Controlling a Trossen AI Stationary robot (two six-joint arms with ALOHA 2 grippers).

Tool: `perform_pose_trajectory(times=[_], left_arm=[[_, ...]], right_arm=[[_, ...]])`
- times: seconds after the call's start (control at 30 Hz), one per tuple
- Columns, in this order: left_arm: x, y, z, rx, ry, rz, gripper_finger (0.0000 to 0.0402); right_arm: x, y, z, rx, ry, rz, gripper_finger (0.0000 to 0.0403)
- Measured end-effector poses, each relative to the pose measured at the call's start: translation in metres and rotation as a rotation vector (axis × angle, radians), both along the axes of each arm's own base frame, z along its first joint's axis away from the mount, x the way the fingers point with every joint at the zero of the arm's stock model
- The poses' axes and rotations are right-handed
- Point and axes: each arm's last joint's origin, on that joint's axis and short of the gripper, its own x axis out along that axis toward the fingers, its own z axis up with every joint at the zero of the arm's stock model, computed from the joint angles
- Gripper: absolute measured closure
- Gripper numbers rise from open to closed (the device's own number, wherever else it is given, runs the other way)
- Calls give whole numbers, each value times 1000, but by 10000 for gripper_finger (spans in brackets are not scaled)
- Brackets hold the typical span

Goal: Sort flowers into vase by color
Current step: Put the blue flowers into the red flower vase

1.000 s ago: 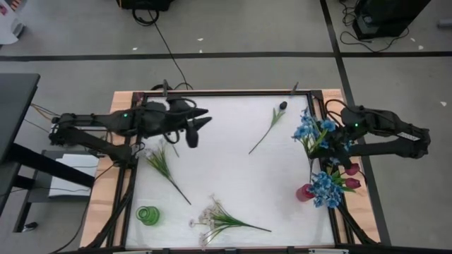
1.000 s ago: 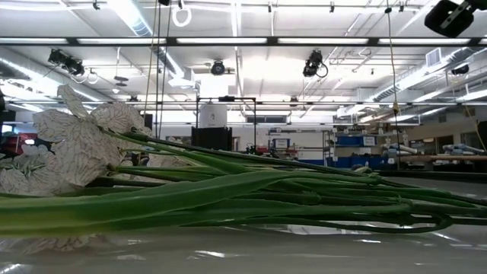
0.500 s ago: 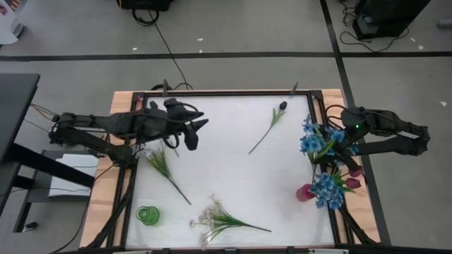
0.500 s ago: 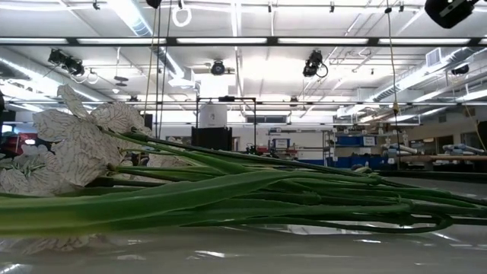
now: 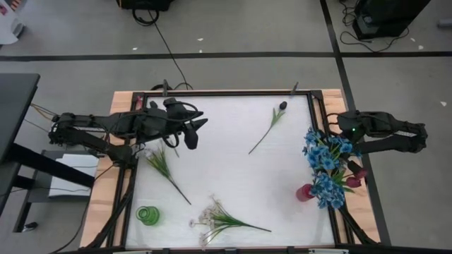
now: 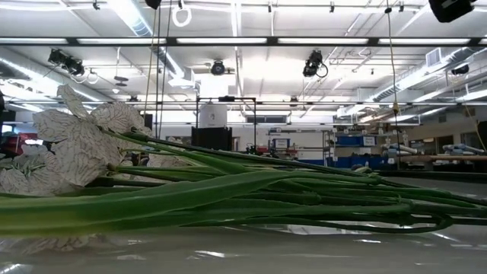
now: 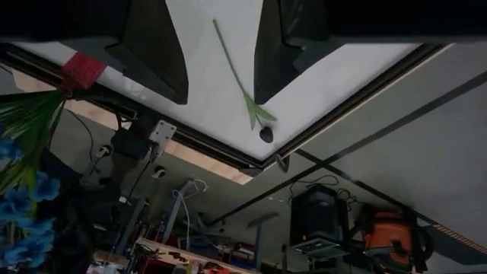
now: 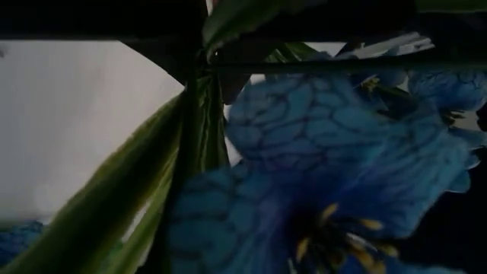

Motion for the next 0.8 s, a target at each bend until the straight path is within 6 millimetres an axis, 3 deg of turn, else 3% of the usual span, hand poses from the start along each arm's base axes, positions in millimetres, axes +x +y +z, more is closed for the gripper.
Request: perform_pose_trajectory(times=[0.53, 0.8], left_arm=[[1, 0, 3, -53, -55, 14, 246], [1, 0, 4, -54, -72, 13, 246]], right_arm=[[8, 9, -27, -33, 12, 165, 395], [9, 11, -27, -34, 26, 140, 393]])
